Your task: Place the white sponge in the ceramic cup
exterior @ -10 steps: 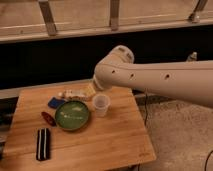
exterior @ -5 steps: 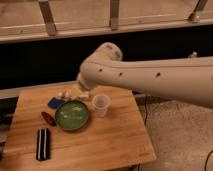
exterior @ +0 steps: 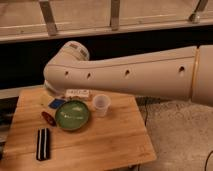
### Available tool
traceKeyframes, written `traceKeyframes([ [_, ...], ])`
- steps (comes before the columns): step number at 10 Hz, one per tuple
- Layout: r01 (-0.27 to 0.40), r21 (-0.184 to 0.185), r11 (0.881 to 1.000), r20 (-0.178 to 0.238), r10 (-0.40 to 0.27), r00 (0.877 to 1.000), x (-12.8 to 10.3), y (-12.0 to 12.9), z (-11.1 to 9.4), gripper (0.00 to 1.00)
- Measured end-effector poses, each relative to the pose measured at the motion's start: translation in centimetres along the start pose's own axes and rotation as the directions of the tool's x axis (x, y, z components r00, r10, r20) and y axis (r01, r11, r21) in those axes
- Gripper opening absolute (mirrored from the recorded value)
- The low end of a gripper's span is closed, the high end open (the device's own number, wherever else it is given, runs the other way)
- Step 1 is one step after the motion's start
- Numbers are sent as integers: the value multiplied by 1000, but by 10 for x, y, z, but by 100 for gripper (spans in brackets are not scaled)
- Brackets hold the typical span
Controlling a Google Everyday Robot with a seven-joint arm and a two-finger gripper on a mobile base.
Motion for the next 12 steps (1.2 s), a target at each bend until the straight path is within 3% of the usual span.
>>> traceKeyframes([
  [4,5,-1,1000,4,-5,1000,1,0,1,80],
  [6,26,-10,1000,15,-26,1000,-6,-13,11,80],
  [9,83,-75,994,33,-80,996,-44,-31,56,80],
  [11,139,-164,977,16,-138,990,-76,-30,104,80],
  [12,149,-207,967,-6,-154,988,-80,-27,123,80],
])
